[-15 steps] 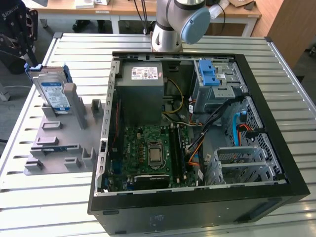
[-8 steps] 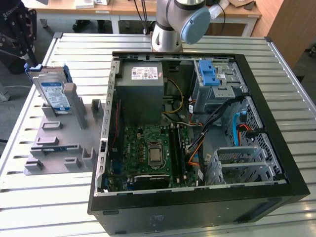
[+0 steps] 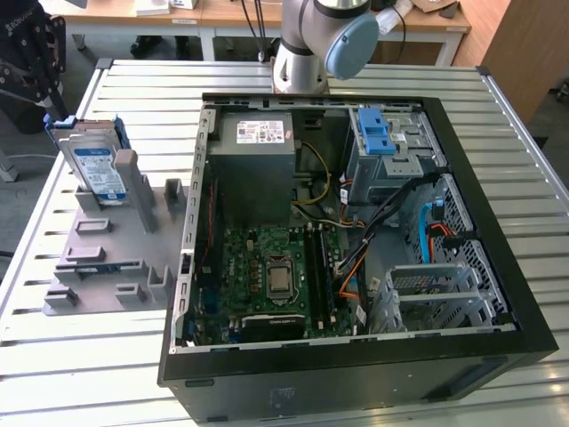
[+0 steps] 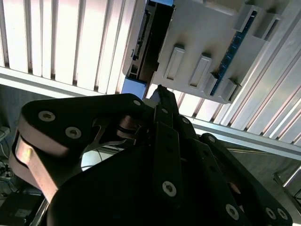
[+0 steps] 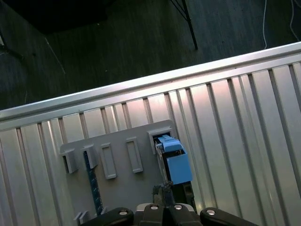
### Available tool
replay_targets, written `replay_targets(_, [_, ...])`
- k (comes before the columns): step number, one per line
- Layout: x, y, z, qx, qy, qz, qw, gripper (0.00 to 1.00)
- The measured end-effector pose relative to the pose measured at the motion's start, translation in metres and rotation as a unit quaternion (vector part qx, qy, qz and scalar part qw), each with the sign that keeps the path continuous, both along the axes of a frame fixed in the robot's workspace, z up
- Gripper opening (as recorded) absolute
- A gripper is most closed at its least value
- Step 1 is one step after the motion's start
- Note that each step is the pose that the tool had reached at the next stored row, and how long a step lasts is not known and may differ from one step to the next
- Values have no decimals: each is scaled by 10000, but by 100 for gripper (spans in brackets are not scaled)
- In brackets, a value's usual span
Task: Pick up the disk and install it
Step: 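Pick up the disk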
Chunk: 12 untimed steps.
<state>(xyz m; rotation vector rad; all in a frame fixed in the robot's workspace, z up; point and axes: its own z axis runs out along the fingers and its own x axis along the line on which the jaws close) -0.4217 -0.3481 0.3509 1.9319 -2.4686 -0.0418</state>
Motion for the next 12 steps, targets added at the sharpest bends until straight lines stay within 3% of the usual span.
replay_targets(5, [0, 0, -1, 0, -2, 1, 10000, 11])
replay_targets(7, [1, 0, -7, 0, -5, 20, 10000, 17])
replay_targets(9, [0, -1, -17, 1, -5, 148, 9999, 29])
replay_targets(10, [0, -1, -23, 3, -5, 224, 9997, 29])
replay_targets(12, [-3, -1, -32, 4, -7, 320, 9995, 41])
